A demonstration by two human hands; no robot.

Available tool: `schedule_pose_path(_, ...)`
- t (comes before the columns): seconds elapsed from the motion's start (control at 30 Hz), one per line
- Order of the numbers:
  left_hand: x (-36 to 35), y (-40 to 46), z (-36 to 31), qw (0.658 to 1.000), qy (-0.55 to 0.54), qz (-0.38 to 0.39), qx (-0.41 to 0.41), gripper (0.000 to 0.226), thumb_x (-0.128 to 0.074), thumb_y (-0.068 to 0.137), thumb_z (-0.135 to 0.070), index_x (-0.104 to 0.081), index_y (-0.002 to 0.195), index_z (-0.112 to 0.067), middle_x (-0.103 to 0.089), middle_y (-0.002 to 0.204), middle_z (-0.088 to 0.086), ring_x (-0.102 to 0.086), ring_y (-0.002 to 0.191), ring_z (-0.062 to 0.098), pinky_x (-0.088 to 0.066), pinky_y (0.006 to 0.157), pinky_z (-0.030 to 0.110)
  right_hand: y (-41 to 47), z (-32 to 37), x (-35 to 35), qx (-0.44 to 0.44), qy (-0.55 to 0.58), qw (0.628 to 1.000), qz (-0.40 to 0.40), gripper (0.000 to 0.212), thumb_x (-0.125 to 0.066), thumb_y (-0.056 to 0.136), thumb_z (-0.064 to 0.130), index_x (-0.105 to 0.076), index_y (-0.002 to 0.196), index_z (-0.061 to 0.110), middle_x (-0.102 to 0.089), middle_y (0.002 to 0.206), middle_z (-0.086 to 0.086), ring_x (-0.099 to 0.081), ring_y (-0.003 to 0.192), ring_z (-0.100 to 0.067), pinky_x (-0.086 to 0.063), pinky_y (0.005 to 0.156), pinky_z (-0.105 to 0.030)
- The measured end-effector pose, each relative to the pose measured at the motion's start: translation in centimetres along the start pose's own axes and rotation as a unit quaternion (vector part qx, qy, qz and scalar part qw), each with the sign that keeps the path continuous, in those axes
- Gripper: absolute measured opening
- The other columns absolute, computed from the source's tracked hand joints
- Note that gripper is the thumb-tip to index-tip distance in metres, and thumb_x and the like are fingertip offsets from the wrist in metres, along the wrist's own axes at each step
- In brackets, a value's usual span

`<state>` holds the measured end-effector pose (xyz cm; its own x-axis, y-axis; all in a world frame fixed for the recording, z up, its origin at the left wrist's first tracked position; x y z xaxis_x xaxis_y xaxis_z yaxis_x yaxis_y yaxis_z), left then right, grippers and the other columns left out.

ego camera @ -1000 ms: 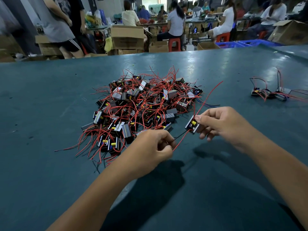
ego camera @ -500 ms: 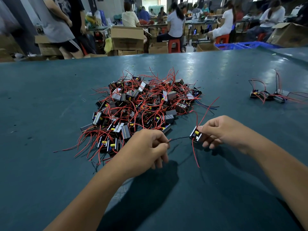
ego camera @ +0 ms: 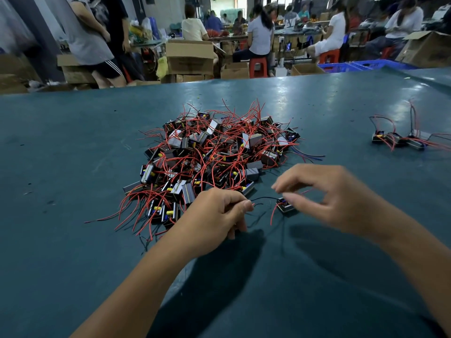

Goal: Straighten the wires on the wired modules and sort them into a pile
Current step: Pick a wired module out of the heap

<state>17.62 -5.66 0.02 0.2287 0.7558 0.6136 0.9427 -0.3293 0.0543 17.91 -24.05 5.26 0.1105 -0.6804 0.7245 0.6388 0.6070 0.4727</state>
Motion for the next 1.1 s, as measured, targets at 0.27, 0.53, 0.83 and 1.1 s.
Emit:
schedule_pose_path(0.27, 0.7, 0.0, -0.6, 0.997, 0.051, -0.040, -0.035, 0.023, -0.052, 0.104, -0.028, -0.069, 0.089, -0.023, -0.070, 0.070, -0.011, -0.062, 0.051, 0.008, -0.042, 0.051, 0.014, -0.2, -2.5, -4.3, -0.064, -0.010, 0.994, 0.086, 0.017, -0.067, 0.089, 0.035, -0.073, 0.101, 0.024, -0.058, 0.130, 0.012, -0.053, 0.121, 0.002, -0.039, 0.100, -0.016)
schedule_pose_path(0.53, 1.5, 0.0, -0.7, 0.996, 0.042, -0.065, -0.044, 0.023, -0.053, 0.103, -0.026, -0.069, 0.088, -0.024, -0.069, 0.072, -0.010, -0.060, 0.052, 0.007, -0.047, 0.051, 0.020, 0.0, -2.9, -3.8, -0.070, 0.004, 0.997, 0.039, 0.021, -0.065, 0.089, 0.035, -0.076, 0.091, 0.017, -0.067, 0.091, 0.005, -0.065, 0.083, -0.011, -0.051, 0.075, -0.027)
schedule_pose_path(0.83, 1.0, 0.1, -0.7, 0.996, 0.035, -0.065, -0.058, 0.014, -0.075, 0.088, -0.023, -0.068, 0.077, -0.025, -0.063, 0.063, -0.015, -0.050, 0.053, -0.001, -0.040, 0.053, 0.015, 0.0, -4.0, -2.7, -0.096, -0.061, 0.993, -0.036, 0.008, -0.073, 0.088, 0.026, -0.074, 0.083, 0.020, -0.066, 0.081, 0.008, -0.061, 0.075, -0.008, -0.048, 0.072, -0.027)
schedule_pose_path(1.1, 0.2, 0.3, -0.3, 0.986, 0.142, -0.073, -0.055, 0.012, -0.078, 0.085, -0.029, -0.071, 0.095, -0.028, -0.058, 0.070, -0.015, -0.053, 0.065, -0.001, -0.037, 0.057, 0.014, -0.3, -4.3, -2.1, -0.106, -0.074, 0.990, -0.056, 0.005, -0.075, 0.086, 0.030, -0.074, 0.085, 0.025, -0.065, 0.090, 0.010, -0.061, 0.086, -0.005, -0.047, 0.079, -0.024)
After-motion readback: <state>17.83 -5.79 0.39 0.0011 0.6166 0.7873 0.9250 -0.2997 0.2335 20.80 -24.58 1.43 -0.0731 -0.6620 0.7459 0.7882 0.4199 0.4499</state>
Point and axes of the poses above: each hand's wrist, its own y-axis towards the middle knuckle, its own x-axis out of the back of the hand, z = x × y, the point moved 7 cm from there along y, towards the middle knuckle
